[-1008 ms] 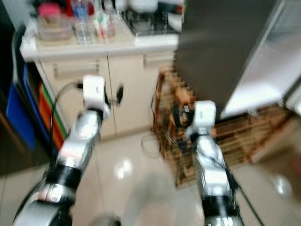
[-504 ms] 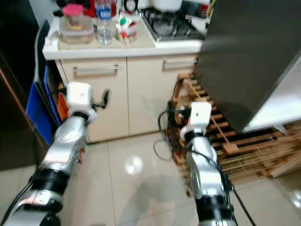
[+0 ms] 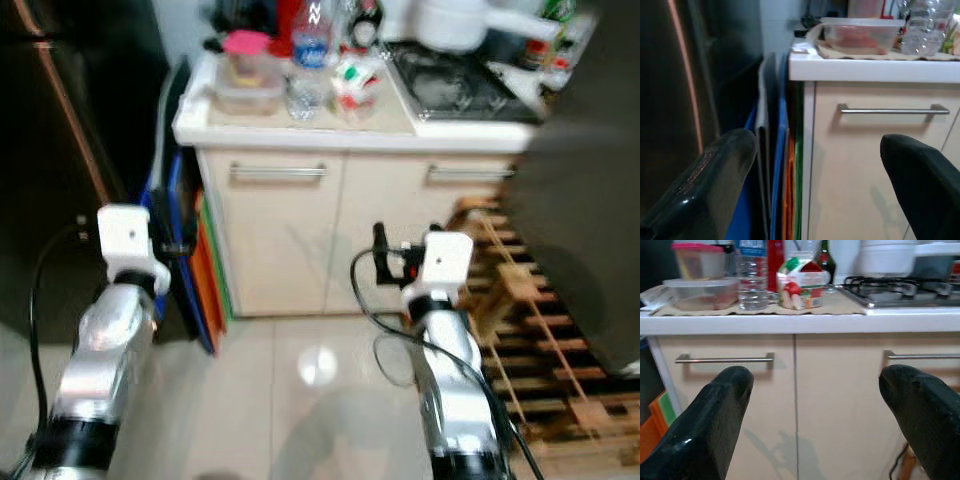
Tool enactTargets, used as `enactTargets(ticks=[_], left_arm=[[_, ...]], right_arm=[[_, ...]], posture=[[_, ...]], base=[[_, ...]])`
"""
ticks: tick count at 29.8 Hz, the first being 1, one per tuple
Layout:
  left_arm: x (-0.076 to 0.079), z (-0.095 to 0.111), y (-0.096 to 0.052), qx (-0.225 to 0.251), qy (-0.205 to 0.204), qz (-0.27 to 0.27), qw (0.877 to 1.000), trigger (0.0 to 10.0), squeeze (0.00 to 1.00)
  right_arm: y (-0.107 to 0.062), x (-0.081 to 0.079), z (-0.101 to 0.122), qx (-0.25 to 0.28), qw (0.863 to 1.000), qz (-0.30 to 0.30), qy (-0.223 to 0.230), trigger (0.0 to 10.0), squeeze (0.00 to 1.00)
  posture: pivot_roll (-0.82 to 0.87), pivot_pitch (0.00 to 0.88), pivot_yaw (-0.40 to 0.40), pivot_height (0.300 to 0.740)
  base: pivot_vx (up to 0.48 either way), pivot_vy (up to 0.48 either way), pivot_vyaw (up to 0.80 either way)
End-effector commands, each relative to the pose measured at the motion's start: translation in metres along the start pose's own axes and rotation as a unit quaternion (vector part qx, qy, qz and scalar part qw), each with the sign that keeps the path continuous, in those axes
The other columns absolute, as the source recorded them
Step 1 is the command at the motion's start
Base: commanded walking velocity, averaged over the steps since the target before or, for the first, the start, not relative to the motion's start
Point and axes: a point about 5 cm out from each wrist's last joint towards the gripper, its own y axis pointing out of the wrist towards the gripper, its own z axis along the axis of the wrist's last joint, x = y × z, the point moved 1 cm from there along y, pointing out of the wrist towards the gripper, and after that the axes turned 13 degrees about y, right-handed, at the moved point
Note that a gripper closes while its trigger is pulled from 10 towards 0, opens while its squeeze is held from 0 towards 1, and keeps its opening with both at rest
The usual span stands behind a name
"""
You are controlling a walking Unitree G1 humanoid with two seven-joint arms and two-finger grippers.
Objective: Restocking fridge
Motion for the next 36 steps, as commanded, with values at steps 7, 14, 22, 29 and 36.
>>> enactTargets(ticks=[7,14,22,29,36], left_arm=[[0.032,0.035,0.011,0.057,-0.009,-0.056,0.997,10.0,0.0],[0.036,0.044,0.024,0.07,-0.004,-0.091,0.993,10.0,0.0],[0.043,0.044,0.029,0.064,0.006,-0.114,0.991,10.0,0.0],[0.057,0.055,0.029,0.086,-0.008,-0.16,0.983,10.0,0.0],[0.054,0.057,0.034,0.081,-0.022,-0.14,0.987,10.0,0.0]], right_arm=[[0.004,0.007,0.007,0.021,0.999,-0.033,-0.017,10.0,0.0],[0.014,0.01,0.015,0.035,0.998,-0.038,-0.024,10.0,0.0],[0.018,0.009,0.011,0.03,0.998,-0.037,-0.026,10.0,0.0],[0.022,0.005,0.006,0.025,0.999,-0.029,-0.026,10.0,0.0],[0.024,0.003,0.005,0.025,0.999,-0.026,-0.025,10.0,0.0]], posture=[[0.08,0.0,-0.043,0.74],[0.07,0.0,-0.033,0.74],[0.08,0.0,-0.027,0.74],[0.08,0.0,-0.028,0.74],[0.08,0.0,-0.023,0.74]], base=[[0.343,0.0,0.0],[0.48,0.0,0.0],[0.48,0.0,0.0],[0.48,0.0,0.0],[0.48,0.0,0.0]])
